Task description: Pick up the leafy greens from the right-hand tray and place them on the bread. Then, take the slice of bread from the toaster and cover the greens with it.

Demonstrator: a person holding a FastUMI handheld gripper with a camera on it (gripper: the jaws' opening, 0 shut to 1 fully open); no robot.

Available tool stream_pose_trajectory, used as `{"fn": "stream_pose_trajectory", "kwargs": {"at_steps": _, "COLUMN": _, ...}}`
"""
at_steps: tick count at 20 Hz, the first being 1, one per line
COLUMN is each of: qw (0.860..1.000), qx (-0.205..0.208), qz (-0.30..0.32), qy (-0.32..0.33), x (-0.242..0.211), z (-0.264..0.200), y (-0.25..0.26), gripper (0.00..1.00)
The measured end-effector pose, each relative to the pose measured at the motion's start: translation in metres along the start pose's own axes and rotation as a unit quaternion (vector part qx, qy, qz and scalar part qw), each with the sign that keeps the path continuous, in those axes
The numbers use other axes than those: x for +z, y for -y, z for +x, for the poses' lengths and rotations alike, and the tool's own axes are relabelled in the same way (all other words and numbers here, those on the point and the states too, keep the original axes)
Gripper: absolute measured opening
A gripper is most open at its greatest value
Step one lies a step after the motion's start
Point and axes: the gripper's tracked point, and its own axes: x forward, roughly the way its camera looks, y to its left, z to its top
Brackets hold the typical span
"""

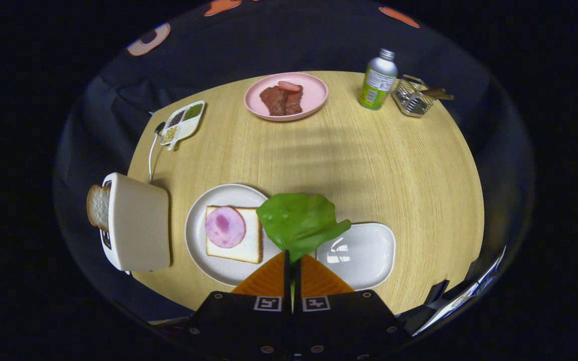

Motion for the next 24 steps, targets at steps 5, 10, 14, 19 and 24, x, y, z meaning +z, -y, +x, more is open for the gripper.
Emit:
{"fn": "stream_pose_trajectory", "kwargs": {"at_steps": 5, "qw": 0.999, "qx": 0.028, "qz": -0.03, "qy": -0.012, "x": 0.001, "z": 0.011, "y": -0.057, "gripper": 0.01}}
{"fn": "stream_pose_trajectory", "kwargs": {"at_steps": 10, "qw": 0.997, "qx": 0.051, "qz": -0.049, "qy": -0.029, "x": -0.001, "z": 0.031, "y": -0.097, "gripper": 0.01}}
{"fn": "stream_pose_trajectory", "kwargs": {"at_steps": 14, "qw": 0.996, "qx": 0.064, "qz": -0.055, "qy": -0.039, "x": -0.004, "z": 0.046, "y": -0.111, "gripper": 0.01}}
{"fn": "stream_pose_trajectory", "kwargs": {"at_steps": 19, "qw": 0.996, "qx": 0.046, "qz": -0.054, "qy": -0.061, "x": -0.017, "z": 0.069, "y": -0.1, "gripper": 0.02}}
{"fn": "stream_pose_trajectory", "kwargs": {"at_steps": 24, "qw": 0.996, "qx": 0.008, "qz": -0.055, "qy": -0.064, "x": -0.022, "z": 0.083, "y": -0.078, "gripper": 0.08}}
